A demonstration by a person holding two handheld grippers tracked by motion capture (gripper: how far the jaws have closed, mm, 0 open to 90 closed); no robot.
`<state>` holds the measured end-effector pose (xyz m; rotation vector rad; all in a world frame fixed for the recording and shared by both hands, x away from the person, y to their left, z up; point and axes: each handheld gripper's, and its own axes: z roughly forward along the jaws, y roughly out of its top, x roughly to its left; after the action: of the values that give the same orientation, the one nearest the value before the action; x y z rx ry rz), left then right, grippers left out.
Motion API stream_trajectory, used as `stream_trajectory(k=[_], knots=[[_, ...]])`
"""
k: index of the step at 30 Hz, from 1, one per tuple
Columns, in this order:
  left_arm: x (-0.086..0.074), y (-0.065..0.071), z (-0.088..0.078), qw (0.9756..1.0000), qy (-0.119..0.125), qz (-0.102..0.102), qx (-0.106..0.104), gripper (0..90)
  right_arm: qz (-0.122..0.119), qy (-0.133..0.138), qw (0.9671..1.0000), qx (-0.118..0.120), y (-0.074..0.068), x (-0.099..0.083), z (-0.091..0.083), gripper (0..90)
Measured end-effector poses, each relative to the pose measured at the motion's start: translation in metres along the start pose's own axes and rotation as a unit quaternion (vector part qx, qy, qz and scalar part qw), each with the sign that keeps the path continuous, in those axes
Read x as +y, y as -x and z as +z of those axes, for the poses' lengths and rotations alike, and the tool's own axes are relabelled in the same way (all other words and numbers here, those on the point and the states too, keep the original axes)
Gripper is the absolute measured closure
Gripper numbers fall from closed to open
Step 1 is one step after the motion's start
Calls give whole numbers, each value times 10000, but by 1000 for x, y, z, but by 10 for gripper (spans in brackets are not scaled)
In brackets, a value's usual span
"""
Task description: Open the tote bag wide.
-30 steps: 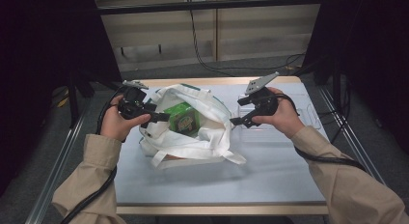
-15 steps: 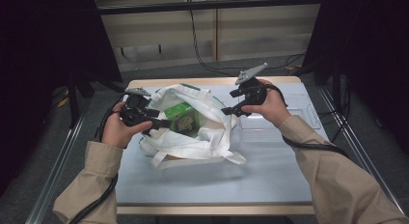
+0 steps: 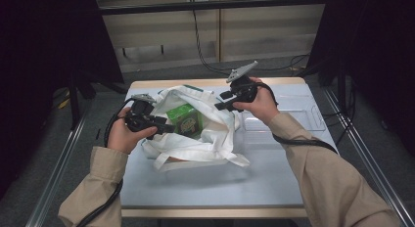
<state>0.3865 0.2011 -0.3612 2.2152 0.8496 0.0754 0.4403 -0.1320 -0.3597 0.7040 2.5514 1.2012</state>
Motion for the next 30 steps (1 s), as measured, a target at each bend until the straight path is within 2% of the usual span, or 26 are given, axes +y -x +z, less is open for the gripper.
stream_trajectory(k=[6,8,11,13,17,21,23,30], knots=[[-7,-1,4,10000,22,-50,-17,566,-26,-68,10000,-13,2,3,10,549],[-10,0,5,10000,-10,-31,-56,654,-17,-117,9999,-71,3,4,13,589],[-13,0,7,9999,-58,8,-86,730,12,-146,9999,-29,4,5,17,628],[-15,-1,7,10000,-41,-2,-91,783,-68,-184,9998,-34,5,5,18,662],[-18,-1,4,9999,10,-67,-149,855,-28,-180,9998,-34,8,4,18,788],[-20,2,6,9998,53,-92,-180,886,17,-195,9998,70,9,5,18,851],[-21,3,9,9998,27,-103,-186,891,66,-188,9998,38,9,6,17,881],[-26,1,16,9996,-56,-102,-266,900,145,-152,9998,65,14,9,10,891]])
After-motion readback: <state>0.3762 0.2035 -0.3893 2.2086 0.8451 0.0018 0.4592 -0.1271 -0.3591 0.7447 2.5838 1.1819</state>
